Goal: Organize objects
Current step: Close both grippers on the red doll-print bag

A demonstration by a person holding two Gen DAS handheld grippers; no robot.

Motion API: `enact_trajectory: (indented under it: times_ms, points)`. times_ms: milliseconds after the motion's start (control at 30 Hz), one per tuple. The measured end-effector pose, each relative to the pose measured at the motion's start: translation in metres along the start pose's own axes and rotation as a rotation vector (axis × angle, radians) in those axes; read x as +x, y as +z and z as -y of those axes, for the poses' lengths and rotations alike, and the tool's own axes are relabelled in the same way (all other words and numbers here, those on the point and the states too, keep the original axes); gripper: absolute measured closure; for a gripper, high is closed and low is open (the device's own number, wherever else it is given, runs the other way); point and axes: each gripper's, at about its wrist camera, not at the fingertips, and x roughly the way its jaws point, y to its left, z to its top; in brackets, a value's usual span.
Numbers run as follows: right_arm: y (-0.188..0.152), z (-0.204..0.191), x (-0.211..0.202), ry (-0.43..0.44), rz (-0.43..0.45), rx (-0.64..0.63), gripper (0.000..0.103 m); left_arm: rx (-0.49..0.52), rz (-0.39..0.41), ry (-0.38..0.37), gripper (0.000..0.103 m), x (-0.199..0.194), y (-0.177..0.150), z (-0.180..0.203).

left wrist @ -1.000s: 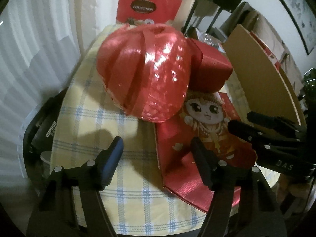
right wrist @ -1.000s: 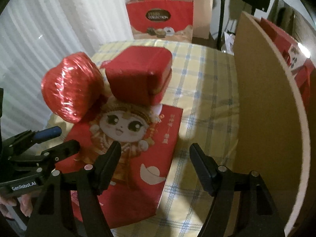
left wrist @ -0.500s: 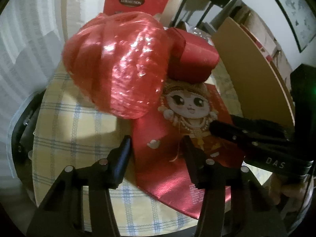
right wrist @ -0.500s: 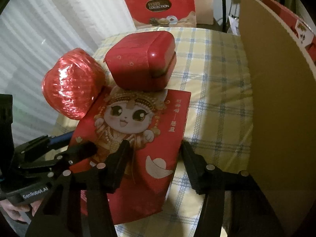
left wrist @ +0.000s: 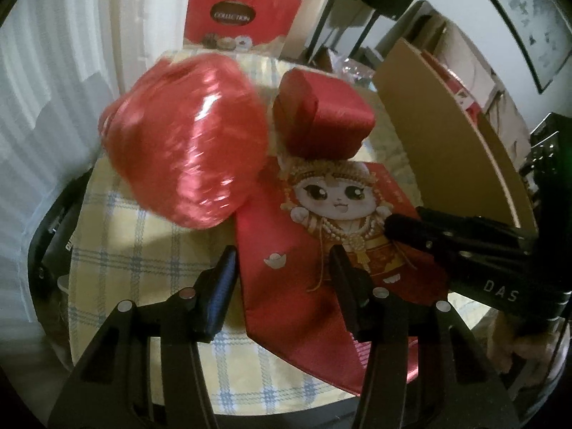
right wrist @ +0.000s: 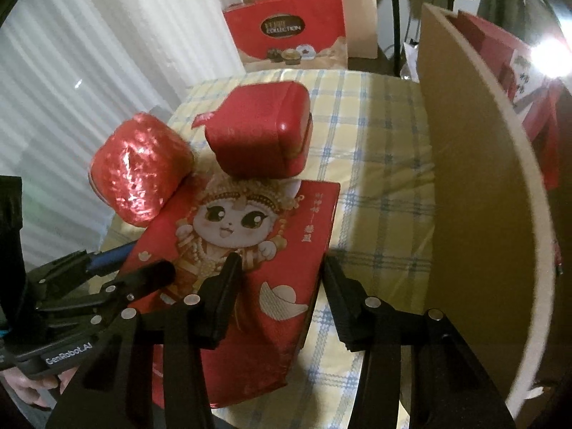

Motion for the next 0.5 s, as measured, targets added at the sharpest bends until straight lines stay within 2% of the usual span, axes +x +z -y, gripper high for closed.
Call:
enact_trajectory:
  times_ms: [500]
  points:
    - [0.010, 0.008, -0.064, 0.023, 0.135, 0.032, 0.055, 0.066, 0.124, -0.034, 0.055, -0.052, 0.013, 0.033]
